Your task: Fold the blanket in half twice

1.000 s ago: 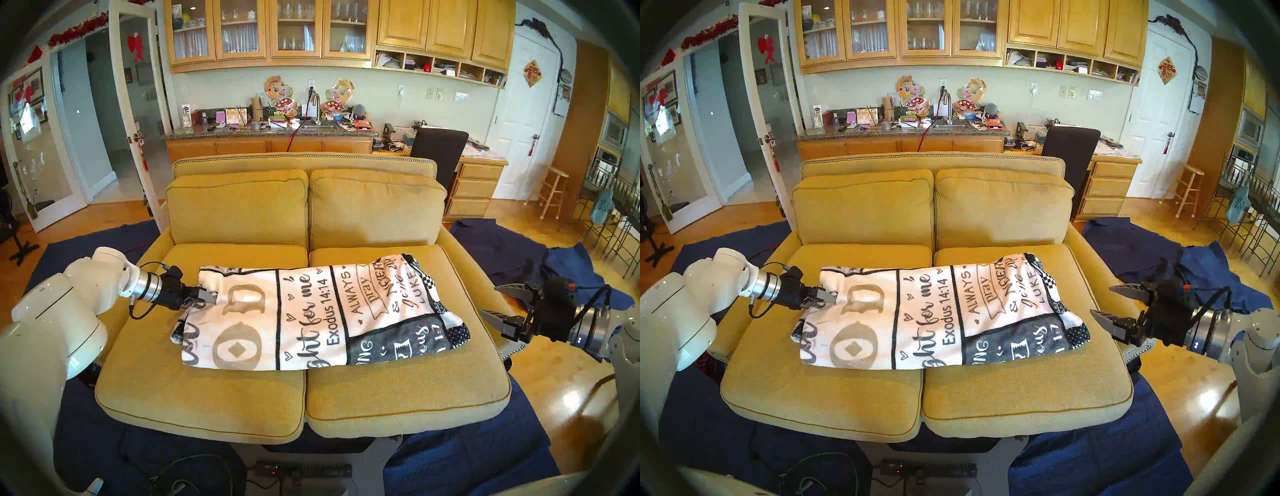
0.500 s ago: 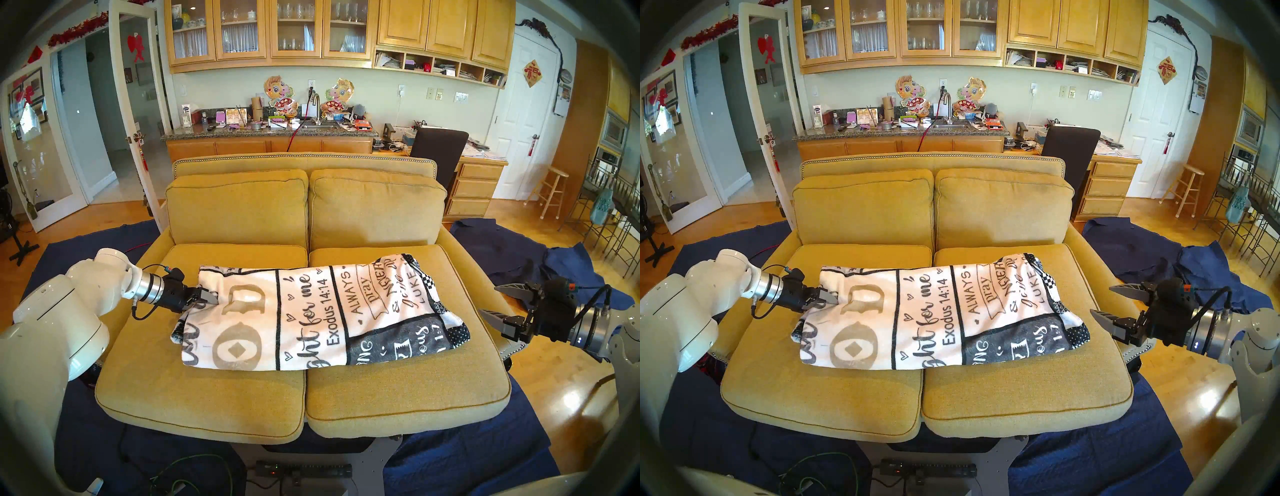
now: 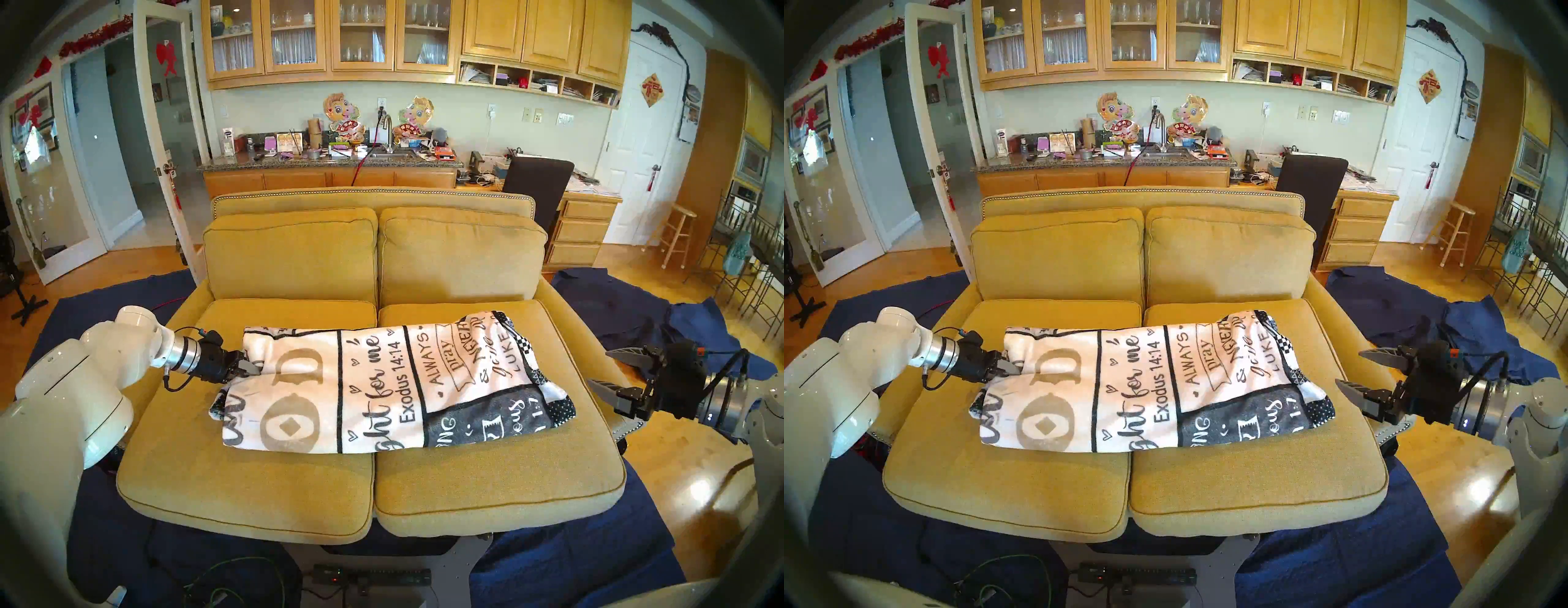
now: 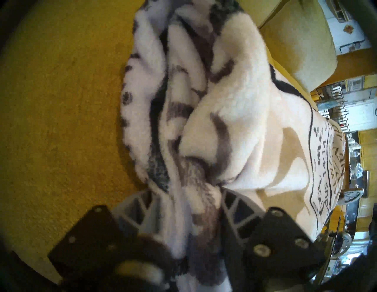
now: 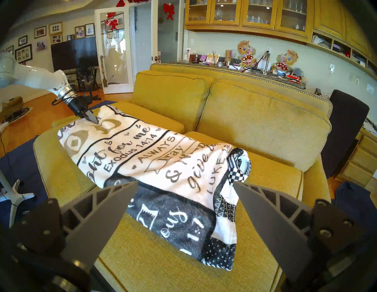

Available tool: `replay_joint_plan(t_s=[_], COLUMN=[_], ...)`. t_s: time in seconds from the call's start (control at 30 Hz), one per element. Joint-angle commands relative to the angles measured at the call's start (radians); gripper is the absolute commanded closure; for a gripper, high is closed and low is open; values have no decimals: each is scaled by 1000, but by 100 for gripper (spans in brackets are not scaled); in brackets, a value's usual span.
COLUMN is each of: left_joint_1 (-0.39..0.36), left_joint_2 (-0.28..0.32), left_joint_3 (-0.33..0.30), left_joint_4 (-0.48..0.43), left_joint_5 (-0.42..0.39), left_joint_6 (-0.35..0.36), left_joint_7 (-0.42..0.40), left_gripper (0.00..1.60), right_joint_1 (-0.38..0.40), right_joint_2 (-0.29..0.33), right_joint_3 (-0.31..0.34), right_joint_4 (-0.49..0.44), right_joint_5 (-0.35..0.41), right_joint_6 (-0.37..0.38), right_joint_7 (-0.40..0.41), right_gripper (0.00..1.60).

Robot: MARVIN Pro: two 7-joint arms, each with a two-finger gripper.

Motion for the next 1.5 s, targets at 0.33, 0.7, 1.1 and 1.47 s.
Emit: replay_joint_plan(t_s=[0.33, 0.7, 1.1, 1.47], left_joint_1=[17, 26, 19, -42], left_joint_2=[54, 170, 280, 342], left_joint_3=[-53, -59, -72, -107], left_joint_4=[-78, -257, -412, -366], left_joint_5=[-84, -96, -81, -72], left_joint_6=[76, 54, 31, 12], left_joint_7=[-70, -24, 37, 86], left_gripper=[160, 160, 160, 160], right_joint_1=[8, 9, 9, 10], right_joint_2=[1, 1, 2, 3], right_joint_3=[24, 23, 22, 19], right_joint_4=[-10, -9, -9, -8], right_joint_5=[3, 3, 3, 3], right_joint_6=[-3, -3, -3, -4], right_joint_7=[1, 1, 1, 0], right_gripper=[0, 0, 0, 0])
